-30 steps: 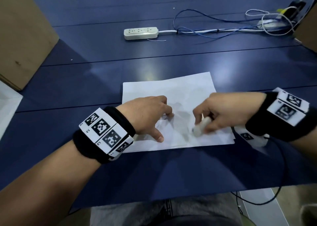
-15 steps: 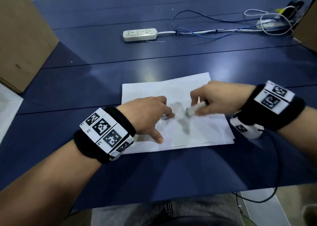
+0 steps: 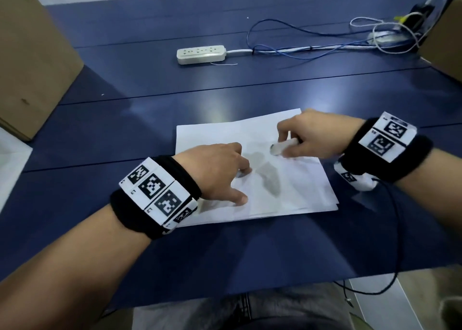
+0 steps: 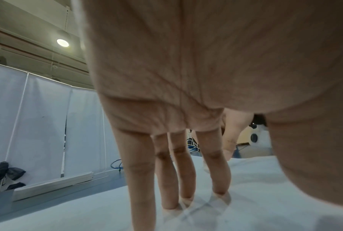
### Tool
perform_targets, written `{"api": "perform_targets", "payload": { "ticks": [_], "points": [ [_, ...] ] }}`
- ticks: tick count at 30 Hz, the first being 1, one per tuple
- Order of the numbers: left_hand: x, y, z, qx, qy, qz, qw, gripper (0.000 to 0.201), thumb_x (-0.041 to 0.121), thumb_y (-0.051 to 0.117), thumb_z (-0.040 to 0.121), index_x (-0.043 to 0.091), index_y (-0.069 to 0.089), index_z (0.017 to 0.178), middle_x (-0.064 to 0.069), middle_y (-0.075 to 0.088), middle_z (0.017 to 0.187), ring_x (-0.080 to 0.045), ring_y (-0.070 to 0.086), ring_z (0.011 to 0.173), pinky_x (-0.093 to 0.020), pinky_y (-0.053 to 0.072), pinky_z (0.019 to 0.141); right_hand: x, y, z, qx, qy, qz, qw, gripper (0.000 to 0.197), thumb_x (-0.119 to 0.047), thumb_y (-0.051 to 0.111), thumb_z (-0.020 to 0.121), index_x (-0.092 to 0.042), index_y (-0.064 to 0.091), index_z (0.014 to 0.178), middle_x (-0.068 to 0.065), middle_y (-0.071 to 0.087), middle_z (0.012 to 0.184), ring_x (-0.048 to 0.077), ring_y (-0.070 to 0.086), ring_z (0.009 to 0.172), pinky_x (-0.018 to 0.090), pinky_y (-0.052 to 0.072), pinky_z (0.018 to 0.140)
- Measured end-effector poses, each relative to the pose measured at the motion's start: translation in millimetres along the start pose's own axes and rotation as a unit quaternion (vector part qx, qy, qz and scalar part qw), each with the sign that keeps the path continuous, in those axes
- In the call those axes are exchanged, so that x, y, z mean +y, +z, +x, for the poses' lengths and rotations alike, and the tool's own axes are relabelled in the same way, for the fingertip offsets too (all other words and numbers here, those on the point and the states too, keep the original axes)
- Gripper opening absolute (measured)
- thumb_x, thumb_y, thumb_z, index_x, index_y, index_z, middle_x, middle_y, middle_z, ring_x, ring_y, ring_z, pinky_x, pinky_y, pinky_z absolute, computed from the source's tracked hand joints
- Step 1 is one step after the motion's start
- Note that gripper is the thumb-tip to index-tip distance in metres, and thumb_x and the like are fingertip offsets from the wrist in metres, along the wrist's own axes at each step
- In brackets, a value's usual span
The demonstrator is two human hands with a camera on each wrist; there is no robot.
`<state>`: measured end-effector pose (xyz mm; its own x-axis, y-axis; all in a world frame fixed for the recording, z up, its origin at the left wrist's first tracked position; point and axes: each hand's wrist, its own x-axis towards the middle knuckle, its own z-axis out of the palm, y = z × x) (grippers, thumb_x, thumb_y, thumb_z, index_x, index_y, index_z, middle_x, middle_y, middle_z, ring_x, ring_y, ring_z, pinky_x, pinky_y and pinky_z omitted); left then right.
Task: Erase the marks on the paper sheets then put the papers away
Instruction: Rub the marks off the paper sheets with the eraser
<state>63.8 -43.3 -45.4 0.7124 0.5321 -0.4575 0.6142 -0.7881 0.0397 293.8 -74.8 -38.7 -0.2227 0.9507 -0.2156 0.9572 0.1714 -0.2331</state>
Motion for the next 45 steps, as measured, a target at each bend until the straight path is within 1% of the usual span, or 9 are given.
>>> {"api": "perform_targets", "payload": {
  "ticks": [3,6,9,13,19,26,32,39,45],
  "points": [
    [8,0,3,0.02,-0.008,0.01,1.0,0.057,0.066,0.064,0.079,0.029,0.058,0.122,0.009,0.043,0.108,-0.014,0.049,0.09,-0.032,0.043,0.071,-10,5,-16,-0.082,-0.047,0.032,0.995,0.018,-0.033,0.073,0.081,-0.024,0.064,0.093,-0.01,0.056,0.061,-0.001,0.051,0.056,0.024,0.046,0.062],
    [11,3,6,0.031,-0.014,0.009,0.999,0.057,0.063,0.069,0.077,0.026,0.059,0.119,0.009,0.041,0.102,-0.014,0.047,0.086,-0.033,0.043,0.07,-19,11,-28,-0.18,-0.052,0.074,0.98,0.022,-0.038,0.078,0.076,-0.029,0.066,0.092,-0.012,0.056,0.058,0.004,0.048,0.052,0.028,0.047,0.054],
    [11,3,6,0.031,-0.007,0.012,0.999,0.056,0.062,0.07,0.077,0.023,0.06,0.116,0.006,0.045,0.106,-0.018,0.053,0.097,-0.04,0.05,0.08,-6,8,-14,-0.123,-0.02,0.047,0.991,0.025,-0.042,0.077,0.078,-0.032,0.068,0.098,-0.015,0.061,0.06,0.004,0.053,0.056,0.03,0.051,0.058],
    [13,3,8,0.035,0.007,0.004,0.999,0.056,0.056,0.075,0.076,0.017,0.062,0.114,0.005,0.046,0.12,-0.018,0.053,0.102,-0.039,0.049,0.085,1,3,-3,-0.011,0.017,-0.005,1.0,0.022,-0.036,0.068,0.087,-0.023,0.064,0.105,-0.013,0.062,0.071,-0.002,0.049,0.07,0.019,0.036,0.055],
    [12,3,9,0.027,0.009,-0.001,1.0,0.055,0.053,0.074,0.078,0.015,0.061,0.114,0.004,0.047,0.118,-0.02,0.054,0.103,-0.039,0.048,0.087,-22,9,-33,-0.177,-0.068,0.044,0.981,0.017,-0.032,0.074,0.079,-0.026,0.064,0.092,-0.002,0.052,0.057,0.007,0.046,0.054,0.026,0.04,0.054],
    [13,0,10,0.022,0.002,0.003,1.0,0.055,0.056,0.075,0.075,0.017,0.06,0.112,0.006,0.049,0.111,-0.02,0.055,0.097,-0.041,0.049,0.084,-3,-2,-3,-0.005,-0.001,-0.035,0.999,0.022,-0.034,0.064,0.086,-0.02,0.061,0.102,-0.011,0.056,0.065,-0.005,0.045,0.063,0.032,0.046,0.064],
    [12,1,11,0.023,0.001,-0.01,1.0,0.057,0.053,0.076,0.076,0.019,0.058,0.117,0.005,0.048,0.113,-0.018,0.055,0.099,-0.041,0.049,0.086,-27,12,-31,-0.19,-0.098,0.06,0.975,0.019,-0.033,0.073,0.082,-0.023,0.063,0.095,0.002,0.056,0.063,0.008,0.047,0.056,0.028,0.042,0.056],
    [13,0,12,0.023,0.013,0.0,1.0,0.059,0.055,0.075,0.077,0.024,0.055,0.124,0.007,0.046,0.115,-0.018,0.055,0.1,-0.033,0.046,0.08,-7,2,2,0.001,0.0,-0.028,1.0,0.022,-0.034,0.067,0.086,-0.022,0.061,0.104,-0.013,0.052,0.067,0.006,0.05,0.071,0.033,0.047,0.068],
    [13,0,12,0.023,0.018,-0.004,1.0,0.066,0.052,0.075,0.077,0.026,0.053,0.133,0.006,0.046,0.118,-0.02,0.056,0.104,-0.041,0.05,0.087,-23,7,-30,-0.205,-0.065,0.062,0.975,0.017,-0.03,0.075,0.079,-0.025,0.066,0.092,0.001,0.062,0.063,0.006,0.048,0.053,0.027,0.044,0.055]
  ]
}}
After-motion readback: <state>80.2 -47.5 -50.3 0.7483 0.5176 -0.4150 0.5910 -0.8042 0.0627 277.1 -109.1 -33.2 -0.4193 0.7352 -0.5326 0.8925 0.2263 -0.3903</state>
